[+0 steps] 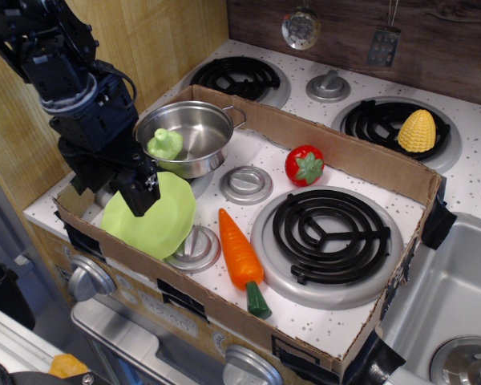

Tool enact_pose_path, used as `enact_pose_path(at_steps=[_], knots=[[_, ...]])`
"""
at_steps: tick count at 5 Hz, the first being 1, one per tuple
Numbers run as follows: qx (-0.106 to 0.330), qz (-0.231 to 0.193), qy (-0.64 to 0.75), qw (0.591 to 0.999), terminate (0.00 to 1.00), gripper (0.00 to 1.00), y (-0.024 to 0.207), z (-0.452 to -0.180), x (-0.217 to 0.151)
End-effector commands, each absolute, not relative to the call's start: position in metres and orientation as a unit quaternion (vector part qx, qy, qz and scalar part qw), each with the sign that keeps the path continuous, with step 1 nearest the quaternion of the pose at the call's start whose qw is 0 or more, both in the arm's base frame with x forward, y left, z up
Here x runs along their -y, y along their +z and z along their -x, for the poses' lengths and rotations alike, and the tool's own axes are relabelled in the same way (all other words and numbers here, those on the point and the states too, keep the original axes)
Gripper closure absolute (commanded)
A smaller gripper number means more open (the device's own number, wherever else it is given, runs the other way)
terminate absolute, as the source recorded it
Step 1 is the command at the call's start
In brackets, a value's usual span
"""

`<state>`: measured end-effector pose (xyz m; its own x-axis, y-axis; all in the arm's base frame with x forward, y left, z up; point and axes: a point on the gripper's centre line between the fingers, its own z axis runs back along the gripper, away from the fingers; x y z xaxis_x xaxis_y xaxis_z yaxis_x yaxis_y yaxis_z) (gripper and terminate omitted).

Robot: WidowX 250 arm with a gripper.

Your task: Take broccoli out of pan

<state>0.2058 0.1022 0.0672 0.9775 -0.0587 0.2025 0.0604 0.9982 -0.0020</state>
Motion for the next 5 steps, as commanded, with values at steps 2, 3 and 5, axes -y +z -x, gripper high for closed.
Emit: enact_pose_path(at_steps=[2, 3, 5], knots=[[0.108, -0.007, -0.047, 0.993, 0.0, 0.0, 0.083, -0.209, -0.107], [0.098, -0.029, -0.055, 0.993, 0.0, 0.0, 0.101, -0.217, -0.113], [0.098, -0.058, -0.091, 0.989, 0.0, 0.0, 0.12, -0.248, -0.124]])
